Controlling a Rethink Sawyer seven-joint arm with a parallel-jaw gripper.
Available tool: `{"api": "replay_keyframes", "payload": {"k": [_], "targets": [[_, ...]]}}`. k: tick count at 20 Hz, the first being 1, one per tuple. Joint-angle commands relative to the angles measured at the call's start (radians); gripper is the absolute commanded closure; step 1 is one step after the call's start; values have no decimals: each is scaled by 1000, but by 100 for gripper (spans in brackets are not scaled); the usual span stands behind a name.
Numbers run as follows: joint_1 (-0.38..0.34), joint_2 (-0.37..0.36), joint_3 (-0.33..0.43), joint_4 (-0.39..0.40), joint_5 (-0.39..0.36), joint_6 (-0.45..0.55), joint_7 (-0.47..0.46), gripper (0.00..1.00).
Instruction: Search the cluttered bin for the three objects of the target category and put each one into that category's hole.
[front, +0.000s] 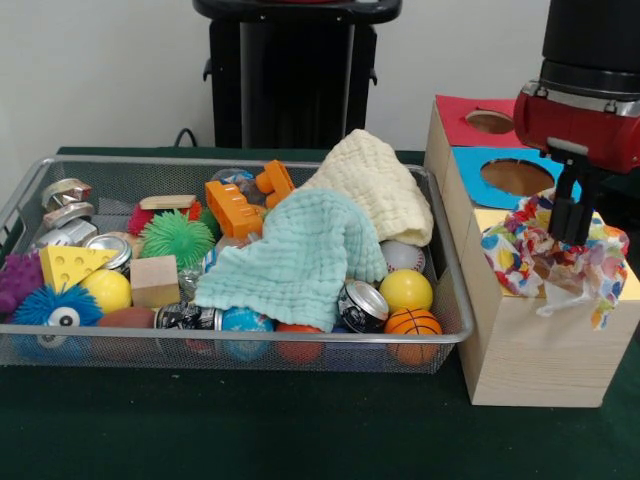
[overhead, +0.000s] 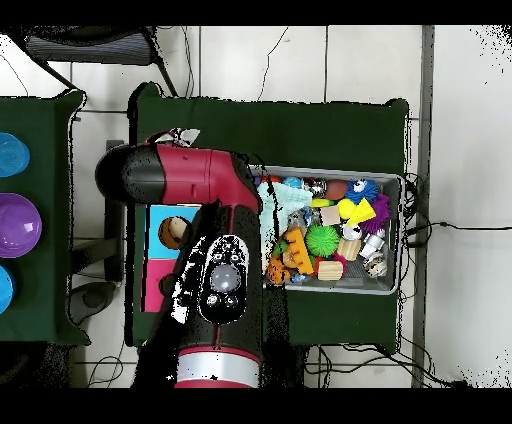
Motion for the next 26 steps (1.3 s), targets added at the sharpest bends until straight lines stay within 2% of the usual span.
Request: {"api": "replay_keyframes", "payload": {"k": [1,8,20,26], "targets": [[20,64,58,110,30,27,135,100],[44,102,-2,74,10,49,150,100],[78,60,-97,62,-12,132,138,100],[77,87,-110,56,-3,108,134,100]]}}
